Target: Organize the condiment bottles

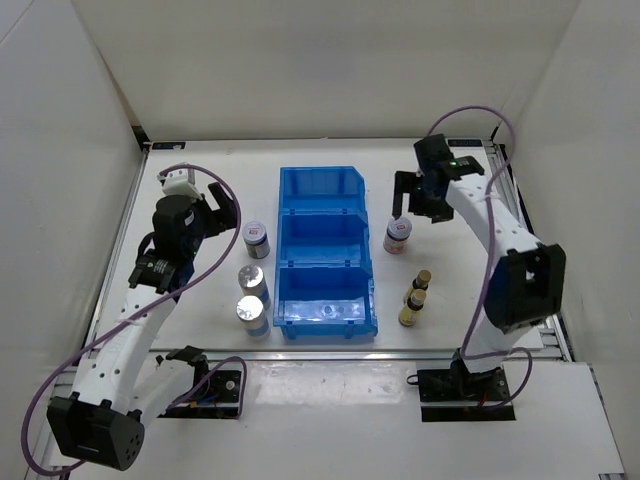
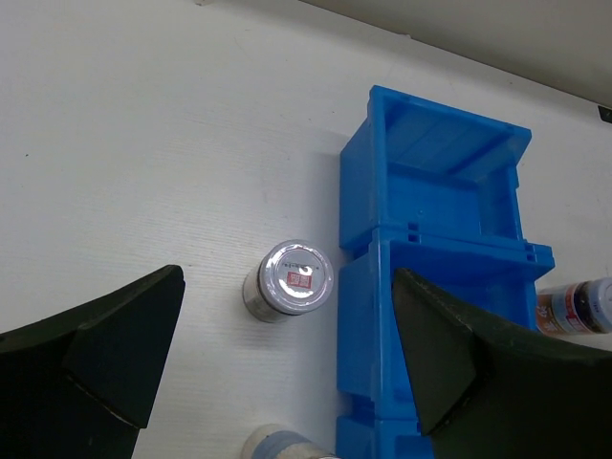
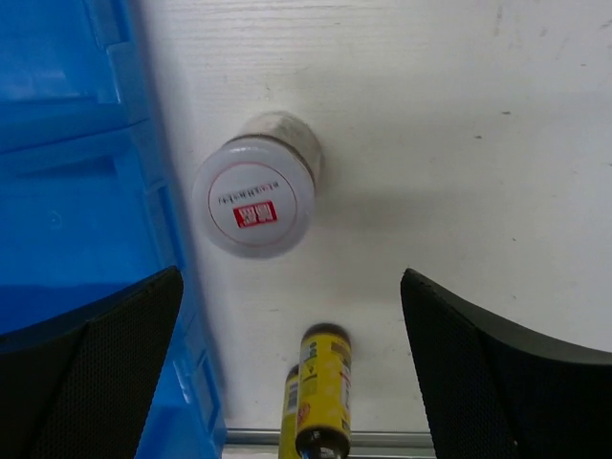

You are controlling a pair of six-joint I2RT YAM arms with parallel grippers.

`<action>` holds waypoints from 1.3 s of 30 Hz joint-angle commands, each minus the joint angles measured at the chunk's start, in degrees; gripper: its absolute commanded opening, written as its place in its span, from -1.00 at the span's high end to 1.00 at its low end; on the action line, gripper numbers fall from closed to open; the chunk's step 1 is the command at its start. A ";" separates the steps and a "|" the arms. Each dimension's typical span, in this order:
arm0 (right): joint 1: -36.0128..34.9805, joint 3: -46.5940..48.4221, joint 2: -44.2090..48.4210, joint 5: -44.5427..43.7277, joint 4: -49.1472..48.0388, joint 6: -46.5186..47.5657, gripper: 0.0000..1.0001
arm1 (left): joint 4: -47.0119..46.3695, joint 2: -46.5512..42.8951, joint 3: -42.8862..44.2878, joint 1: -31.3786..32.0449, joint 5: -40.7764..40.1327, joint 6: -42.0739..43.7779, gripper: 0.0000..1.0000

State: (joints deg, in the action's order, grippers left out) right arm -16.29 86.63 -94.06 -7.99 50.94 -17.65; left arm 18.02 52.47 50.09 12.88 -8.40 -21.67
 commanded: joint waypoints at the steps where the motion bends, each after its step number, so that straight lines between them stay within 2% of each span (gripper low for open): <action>1: -1.37 3.63 -5.58 -0.11 -2.07 -0.72 -0.94 | 0.70 -0.08 1.07 0.12 -1.70 -0.30 -1.00; 7: -3.04 5.74 -13.68 0.87 -2.60 -0.72 -0.86 | 0.70 0.44 0.54 0.12 -2.85 -0.83 -1.00; 10: -3.66 5.74 -15.62 0.08 -3.83 -1.25 -0.74 | 0.70 0.44 0.54 0.12 -2.85 -0.83 -1.00; 13: -3.66 5.13 -16.24 -0.44 -4.36 -1.25 -0.52 | 0.70 0.44 0.54 0.12 -2.85 -0.83 -1.00; 14: -3.66 5.13 -16.76 -0.45 -4.36 -1.25 -0.31 | 0.70 0.44 0.54 0.12 -2.85 -0.83 -1.00; 17: -4.18 4.61 -15.28 -2.63 -4.36 -1.25 0.10 | 0.70 0.44 0.54 0.12 -3.37 -0.30 -1.00; 22: -5.68 6.34 -6.85 -9.57 -3.13 -0.20 0.45 | 0.70 0.44 0.54 0.12 -3.37 -0.30 -1.00; 28: -13.05 13.38 0.89 -12.92 -0.66 3.67 0.86 | 0.70 0.44 0.54 0.12 -3.37 -0.30 -1.00; 31: -18.50 13.31 4.32 -12.93 -0.05 5.26 1.00 | 0.70 0.44 0.54 0.12 -3.37 -0.30 -1.00; 34: -25.25 9.81 8.27 -12.93 -0.66 5.26 1.00 | 0.70 -0.08 -0.07 0.12 -3.37 -0.91 -1.00; 39: -31.60 -0.30 16.44 -9.77 -2.16 1.84 1.00 | -0.44 -0.08 -0.69 0.12 -3.37 -1.44 -1.00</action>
State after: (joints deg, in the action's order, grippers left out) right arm -46.37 90.28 -80.84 -17.72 49.67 -14.20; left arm 18.37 53.19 50.04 12.88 -11.18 -22.57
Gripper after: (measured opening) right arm 0.678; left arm 1.000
